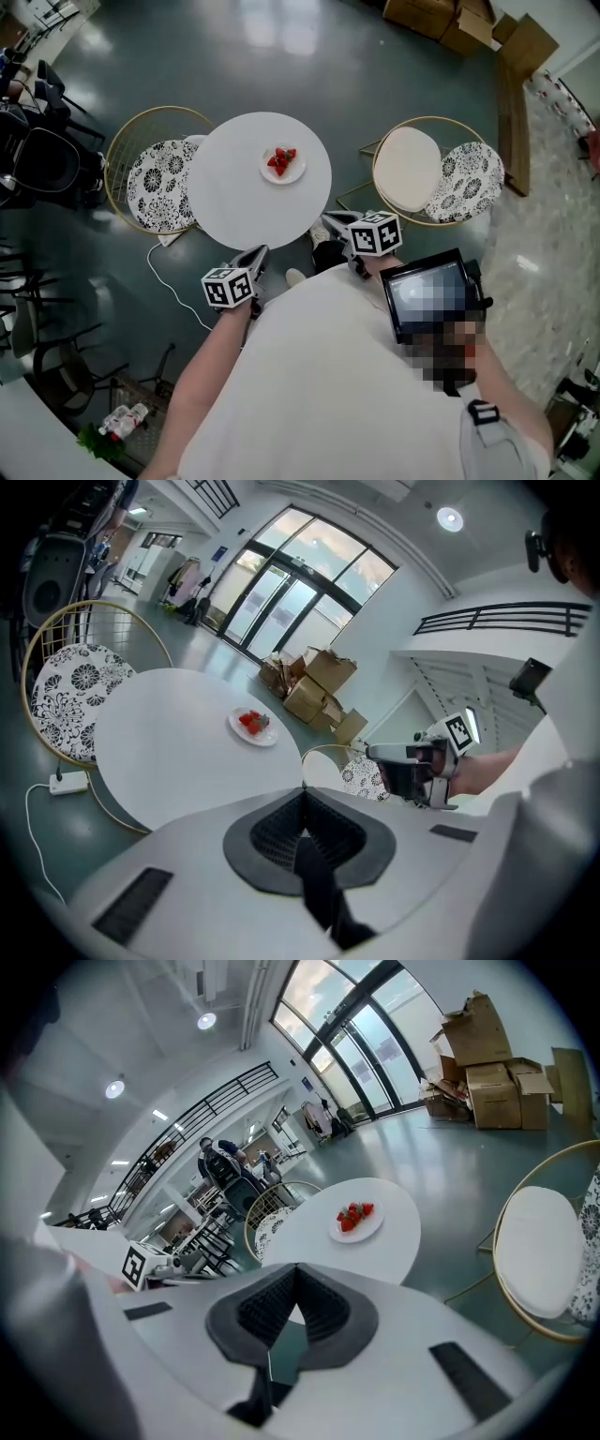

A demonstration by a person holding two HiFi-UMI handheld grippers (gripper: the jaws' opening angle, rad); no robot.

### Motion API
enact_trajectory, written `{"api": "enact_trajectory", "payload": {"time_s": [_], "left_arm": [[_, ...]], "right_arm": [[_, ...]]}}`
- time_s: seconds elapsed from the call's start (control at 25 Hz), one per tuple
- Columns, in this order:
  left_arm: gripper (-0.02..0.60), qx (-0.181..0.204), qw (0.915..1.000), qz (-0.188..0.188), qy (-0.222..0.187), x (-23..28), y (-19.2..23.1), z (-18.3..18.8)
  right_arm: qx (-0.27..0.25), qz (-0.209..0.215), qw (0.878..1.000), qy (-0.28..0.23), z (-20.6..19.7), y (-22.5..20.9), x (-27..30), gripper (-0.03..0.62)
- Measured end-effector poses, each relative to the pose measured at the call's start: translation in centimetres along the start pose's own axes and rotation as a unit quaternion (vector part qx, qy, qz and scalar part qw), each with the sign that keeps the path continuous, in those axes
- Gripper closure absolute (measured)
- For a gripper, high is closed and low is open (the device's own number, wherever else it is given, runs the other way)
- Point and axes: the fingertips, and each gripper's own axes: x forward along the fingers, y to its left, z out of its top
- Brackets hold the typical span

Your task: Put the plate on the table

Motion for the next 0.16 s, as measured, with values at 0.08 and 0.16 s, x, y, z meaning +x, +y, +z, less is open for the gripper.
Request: {"api": "enact_trajectory", "payload": {"time_s": [0.08, 0.16], "left_arm": [[0.577, -0.001, 1.0, 0.002, -0.001, 0.0, 0.24, 0.15], [0.577, -0.001, 1.0, 0.003, -0.002, 0.06, 0.35, 0.39]], "right_arm": [[-0.003, 0.003, 1.0, -0.001, 0.27, 0.17, 0.06, 0.589], [-0.006, 0.006, 1.0, -0.003, 0.61, 0.31, 0.11, 0.589]]}}
